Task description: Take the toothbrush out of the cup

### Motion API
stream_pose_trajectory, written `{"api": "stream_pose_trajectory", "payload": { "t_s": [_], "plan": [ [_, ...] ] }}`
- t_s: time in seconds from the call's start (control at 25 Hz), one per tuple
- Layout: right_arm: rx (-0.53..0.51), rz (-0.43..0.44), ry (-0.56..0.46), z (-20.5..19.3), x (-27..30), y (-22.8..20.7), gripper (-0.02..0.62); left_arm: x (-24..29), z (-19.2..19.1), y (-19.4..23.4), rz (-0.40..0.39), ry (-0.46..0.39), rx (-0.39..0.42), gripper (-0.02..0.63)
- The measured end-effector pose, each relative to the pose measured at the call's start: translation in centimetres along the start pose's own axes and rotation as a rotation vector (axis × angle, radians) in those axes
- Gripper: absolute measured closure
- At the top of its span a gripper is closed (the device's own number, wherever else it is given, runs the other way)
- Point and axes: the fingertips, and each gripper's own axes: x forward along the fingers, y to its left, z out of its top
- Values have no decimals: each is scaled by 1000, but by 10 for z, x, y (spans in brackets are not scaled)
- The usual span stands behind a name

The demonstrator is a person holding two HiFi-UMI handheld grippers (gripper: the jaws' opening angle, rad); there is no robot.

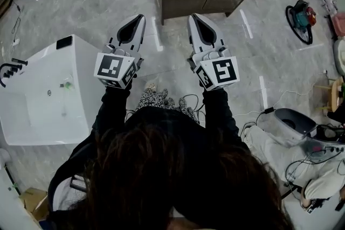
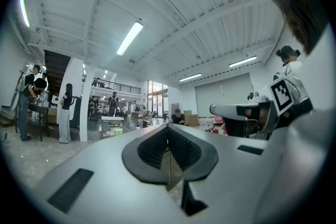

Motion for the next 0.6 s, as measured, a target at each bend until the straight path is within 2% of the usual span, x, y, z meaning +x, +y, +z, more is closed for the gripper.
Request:
{"api": "stream_pose_trajectory", "payload": {
  "t_s": [0.28,0.6],
  "plan": [
    [-15,-23,19,-9,25,-29,592,46,-1,11,-45,-2,9,598],
    [-38,-57,48,-18,75,-61,592,108,5,43,-100,-24,10,598]
  ]
}}
